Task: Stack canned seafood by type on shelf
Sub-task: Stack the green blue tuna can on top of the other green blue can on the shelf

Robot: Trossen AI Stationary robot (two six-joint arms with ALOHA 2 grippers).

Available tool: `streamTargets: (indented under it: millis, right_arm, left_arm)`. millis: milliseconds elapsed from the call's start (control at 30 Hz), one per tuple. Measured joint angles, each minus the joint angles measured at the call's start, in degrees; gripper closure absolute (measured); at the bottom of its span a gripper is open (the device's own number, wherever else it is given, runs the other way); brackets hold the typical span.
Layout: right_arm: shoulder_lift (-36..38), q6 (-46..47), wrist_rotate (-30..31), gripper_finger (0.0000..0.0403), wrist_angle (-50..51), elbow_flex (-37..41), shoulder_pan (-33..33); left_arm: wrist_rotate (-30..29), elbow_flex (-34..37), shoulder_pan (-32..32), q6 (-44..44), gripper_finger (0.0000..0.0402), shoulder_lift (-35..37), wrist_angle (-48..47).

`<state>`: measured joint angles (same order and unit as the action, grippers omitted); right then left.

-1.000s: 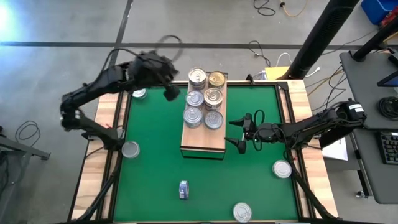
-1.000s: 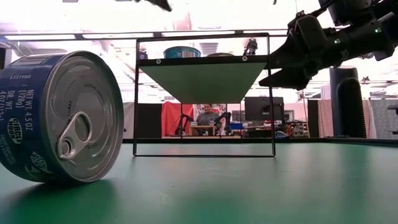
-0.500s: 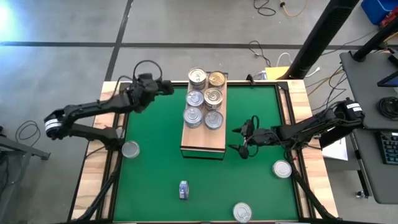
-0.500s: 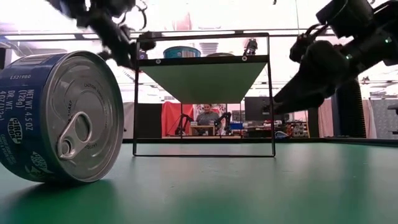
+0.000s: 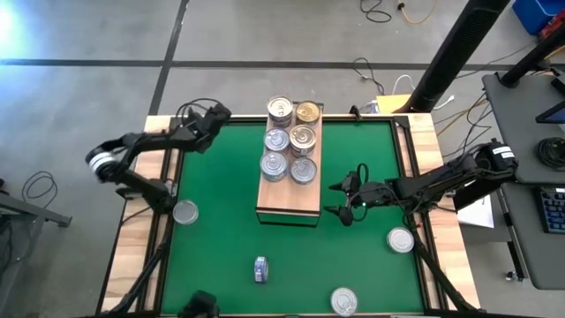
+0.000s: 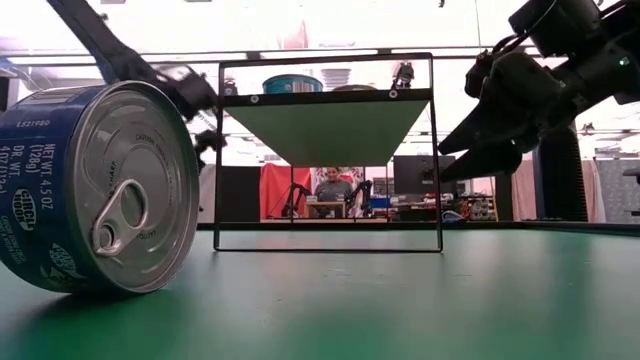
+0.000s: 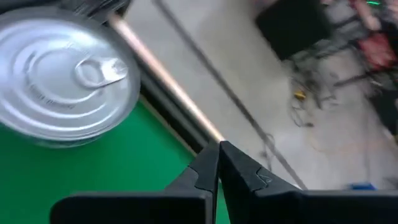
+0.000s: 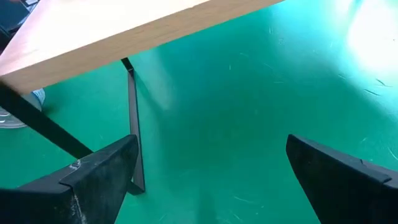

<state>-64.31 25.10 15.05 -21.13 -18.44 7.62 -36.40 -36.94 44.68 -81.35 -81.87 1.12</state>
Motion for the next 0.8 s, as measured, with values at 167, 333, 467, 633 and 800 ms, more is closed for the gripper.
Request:
streamTargets:
  millis: [167, 333, 467, 633, 800]
  right_arm:
    - [0.00, 2.16, -0.15, 0.0003, 1.18, -0.04, 0.48]
    - [0.00, 4.88, -0.24, 0.0003, 7.27, -0.04, 1.40]
    - [0.00, 5.91, -0.03, 0.0003, 9.35, -0.04, 1.40]
    - [0.00, 5.22, 0.05, 0.0003, 9.28, -0.06, 1.40]
    - [0.00, 3.50, 2.61, 0.0003, 9.23, -0.06, 1.38]
  left_arm:
    - [-0.31, -5.18, 2.68, -12.26, 0.0402, -8.25, -6.91]
    - [-0.68, -10.64, 5.19, -17.93, 0.0402, -12.73, -12.22]
    - [-6.77, -15.35, 5.86, -19.59, 0.0402, -13.51, -20.39]
    - [-8.46, -18.51, 5.62, -39.43, 0.0402, -13.44, -42.60]
    - [-7.61, -15.90, 6.08, -46.52, 0.0402, -13.44, -46.01]
